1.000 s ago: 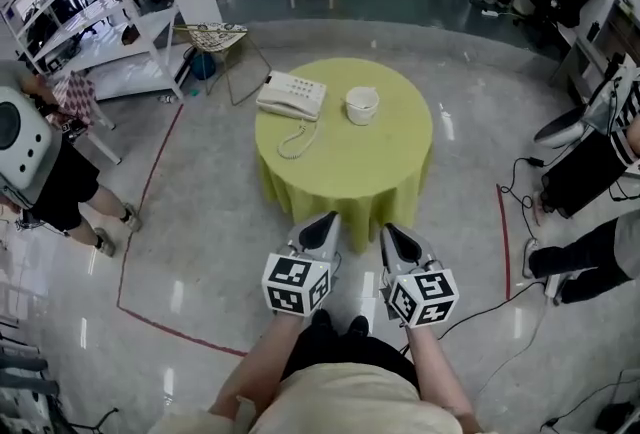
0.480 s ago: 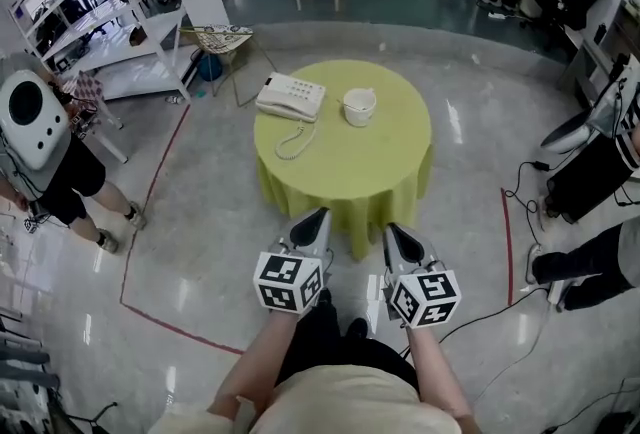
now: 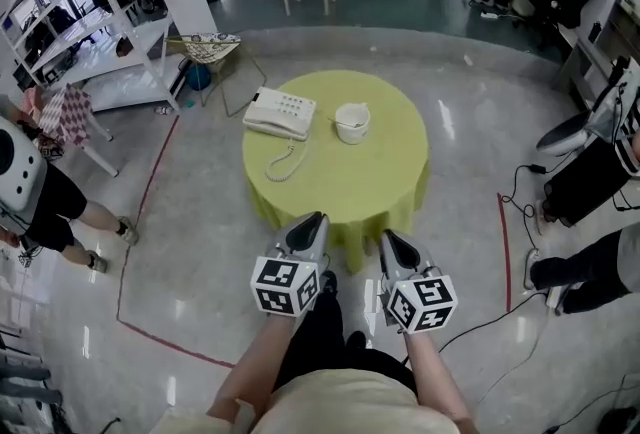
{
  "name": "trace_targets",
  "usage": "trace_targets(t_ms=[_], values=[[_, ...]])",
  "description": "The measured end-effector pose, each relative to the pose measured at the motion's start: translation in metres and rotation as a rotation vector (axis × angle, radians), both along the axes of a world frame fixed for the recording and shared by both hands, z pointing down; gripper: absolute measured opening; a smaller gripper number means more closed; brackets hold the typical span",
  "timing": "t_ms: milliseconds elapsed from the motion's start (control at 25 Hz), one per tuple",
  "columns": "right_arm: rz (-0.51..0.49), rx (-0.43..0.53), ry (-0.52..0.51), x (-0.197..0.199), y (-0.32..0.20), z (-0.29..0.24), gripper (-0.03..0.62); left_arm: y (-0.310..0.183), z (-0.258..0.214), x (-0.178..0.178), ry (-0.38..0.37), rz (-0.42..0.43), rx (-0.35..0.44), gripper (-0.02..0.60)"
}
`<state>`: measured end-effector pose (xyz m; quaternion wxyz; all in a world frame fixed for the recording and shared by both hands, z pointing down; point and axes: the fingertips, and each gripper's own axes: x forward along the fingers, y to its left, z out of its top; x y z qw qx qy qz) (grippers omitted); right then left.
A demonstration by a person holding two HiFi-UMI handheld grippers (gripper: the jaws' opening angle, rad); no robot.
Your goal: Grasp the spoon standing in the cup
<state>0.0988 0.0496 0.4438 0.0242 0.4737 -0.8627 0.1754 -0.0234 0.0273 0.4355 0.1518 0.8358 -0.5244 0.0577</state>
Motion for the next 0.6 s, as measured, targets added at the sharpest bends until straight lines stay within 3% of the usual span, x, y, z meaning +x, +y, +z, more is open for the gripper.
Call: trace_targets(t_ms=[600], values=[[0.048, -0.051, 0.019, -0.024, -0.115, 0.019, 0.002, -0.127, 0.022, -0.021, 0.010, 0.059, -0.047, 0.107]])
